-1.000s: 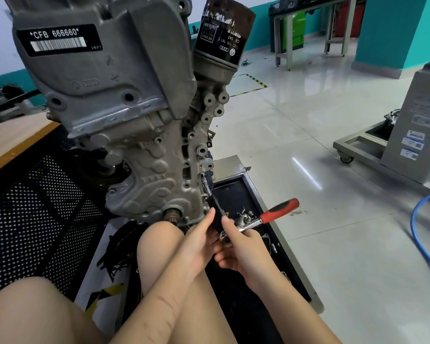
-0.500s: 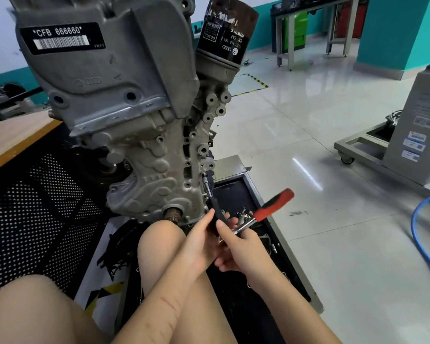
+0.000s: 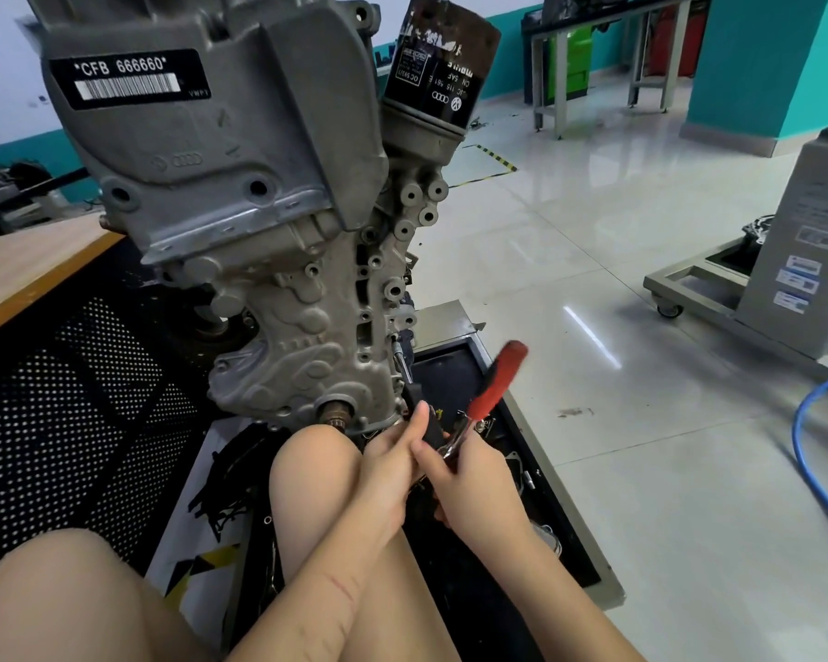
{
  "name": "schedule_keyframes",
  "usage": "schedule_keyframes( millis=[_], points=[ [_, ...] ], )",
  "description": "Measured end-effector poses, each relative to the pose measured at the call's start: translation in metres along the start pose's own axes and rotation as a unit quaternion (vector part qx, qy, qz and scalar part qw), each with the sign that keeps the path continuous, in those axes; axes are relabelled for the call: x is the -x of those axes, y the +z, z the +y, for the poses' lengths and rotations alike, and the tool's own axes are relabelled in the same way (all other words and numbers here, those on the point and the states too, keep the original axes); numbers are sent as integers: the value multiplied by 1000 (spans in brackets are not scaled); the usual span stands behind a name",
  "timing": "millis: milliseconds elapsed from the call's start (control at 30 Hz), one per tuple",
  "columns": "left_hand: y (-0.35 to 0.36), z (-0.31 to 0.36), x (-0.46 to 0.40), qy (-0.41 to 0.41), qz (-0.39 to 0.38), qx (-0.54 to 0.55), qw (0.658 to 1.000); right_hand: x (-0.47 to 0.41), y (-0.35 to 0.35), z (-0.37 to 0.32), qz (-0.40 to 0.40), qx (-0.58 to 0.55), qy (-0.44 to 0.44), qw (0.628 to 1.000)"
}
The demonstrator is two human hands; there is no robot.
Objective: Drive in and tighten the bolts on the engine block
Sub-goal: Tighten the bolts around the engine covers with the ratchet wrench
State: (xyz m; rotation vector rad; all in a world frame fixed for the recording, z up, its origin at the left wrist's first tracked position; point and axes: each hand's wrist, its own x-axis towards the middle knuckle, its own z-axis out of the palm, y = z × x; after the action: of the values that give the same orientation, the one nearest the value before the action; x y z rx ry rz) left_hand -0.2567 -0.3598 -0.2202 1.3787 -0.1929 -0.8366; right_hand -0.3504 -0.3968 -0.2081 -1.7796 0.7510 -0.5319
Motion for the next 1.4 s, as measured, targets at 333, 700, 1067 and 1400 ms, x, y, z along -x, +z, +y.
schedule_keyframes(
  millis=[333,700,1067,1400],
  points=[
    [-1,9,5,-90,-45,41,994,0,1,-8,-59,-396,192,896],
    [-2,6,2,-86,-34,8,996,0,1,-8,-45,-421,205,882],
    [0,5,5,-43,-9,17,999,0,2,-4,3,-190,79,979],
    [1,7,6,-92,-27,19,995,0,-2,-10,-53,-510,260,818]
  ],
)
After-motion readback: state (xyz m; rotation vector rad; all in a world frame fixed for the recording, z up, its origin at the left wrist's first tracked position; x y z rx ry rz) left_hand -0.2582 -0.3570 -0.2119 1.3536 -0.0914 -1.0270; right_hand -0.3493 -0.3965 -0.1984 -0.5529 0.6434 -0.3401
